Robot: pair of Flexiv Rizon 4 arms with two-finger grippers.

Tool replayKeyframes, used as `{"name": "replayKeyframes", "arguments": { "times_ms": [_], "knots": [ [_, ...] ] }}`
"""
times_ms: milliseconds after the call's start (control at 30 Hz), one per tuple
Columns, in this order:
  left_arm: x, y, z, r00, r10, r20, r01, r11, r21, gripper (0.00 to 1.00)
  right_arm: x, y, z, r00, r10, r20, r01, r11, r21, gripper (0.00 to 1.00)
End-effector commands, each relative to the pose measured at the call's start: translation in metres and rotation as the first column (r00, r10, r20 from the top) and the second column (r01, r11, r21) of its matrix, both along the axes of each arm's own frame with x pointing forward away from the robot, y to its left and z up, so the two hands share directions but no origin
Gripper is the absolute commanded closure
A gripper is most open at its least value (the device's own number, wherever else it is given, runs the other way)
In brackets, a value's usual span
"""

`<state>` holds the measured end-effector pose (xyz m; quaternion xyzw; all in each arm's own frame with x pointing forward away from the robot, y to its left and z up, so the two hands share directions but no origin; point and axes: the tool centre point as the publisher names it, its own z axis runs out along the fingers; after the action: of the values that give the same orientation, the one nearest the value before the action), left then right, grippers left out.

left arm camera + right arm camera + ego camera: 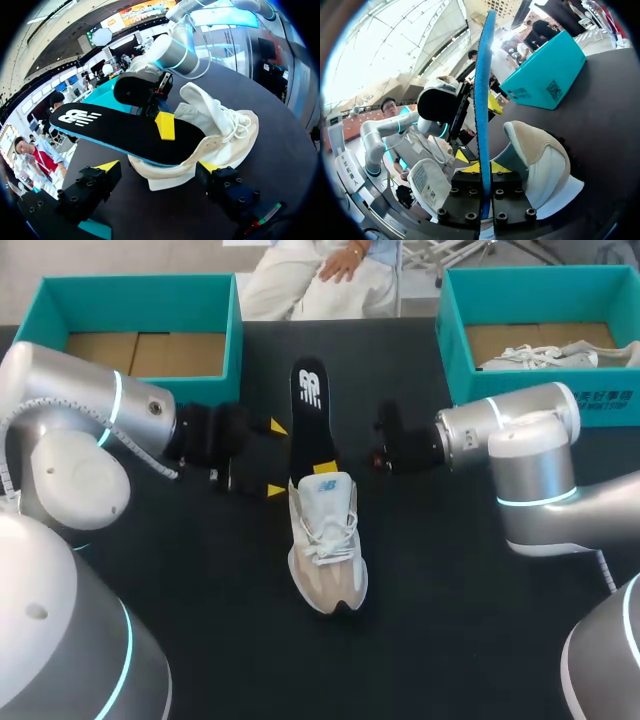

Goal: Take the shoe out of the shoebox, open the shoe tongue, remove and reinsert the insole, then place the shoe into the shoebox

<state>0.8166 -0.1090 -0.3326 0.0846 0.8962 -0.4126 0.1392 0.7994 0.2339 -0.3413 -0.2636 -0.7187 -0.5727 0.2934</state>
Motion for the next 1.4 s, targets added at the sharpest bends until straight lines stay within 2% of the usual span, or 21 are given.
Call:
{"name": "replayKeyframes", "arguments": {
  "times_ms": [33,300,500,633,900,1400],
  "knots": [
    [0.005,-0.005,-0.002,1.0,-0.004,-0.008,0.004,1.0,0.013,0.0,-0.007,0.001,-0.002,1.0,-0.003,-0.018,0.003,1.0,-0.019,1.0],
    [0.003,-0.003,-0.006,1.0,-0.008,-0.024,0.008,1.0,0.022,0.0,-0.014,0.0,-0.006,0.998,0.015,-0.062,-0.019,0.998,-0.056,1.0],
    [0.005,-0.003,-0.008,0.999,-0.005,-0.034,0.006,1.0,0.029,0.0,-0.011,-0.004,-0.003,0.999,-0.011,-0.037,0.009,0.998,-0.06,1.0],
    [0.005,-0.003,-0.008,0.999,-0.005,-0.034,0.006,1.0,0.029,0.0,-0.007,-0.002,0.003,1.0,-0.018,-0.008,0.018,0.998,-0.055,0.79],
    [0.005,-0.003,-0.008,0.999,-0.005,-0.034,0.006,1.0,0.029,0.0,-0.006,0.003,0.012,0.999,-0.025,0.028,0.027,0.998,-0.052,0.65],
    [0.005,-0.003,-0.008,0.999,-0.005,-0.034,0.006,1.0,0.029,0.0,0.022,0.003,0.018,0.999,0.024,0.049,-0.02,0.997,-0.08,0.66]
  ]
}}
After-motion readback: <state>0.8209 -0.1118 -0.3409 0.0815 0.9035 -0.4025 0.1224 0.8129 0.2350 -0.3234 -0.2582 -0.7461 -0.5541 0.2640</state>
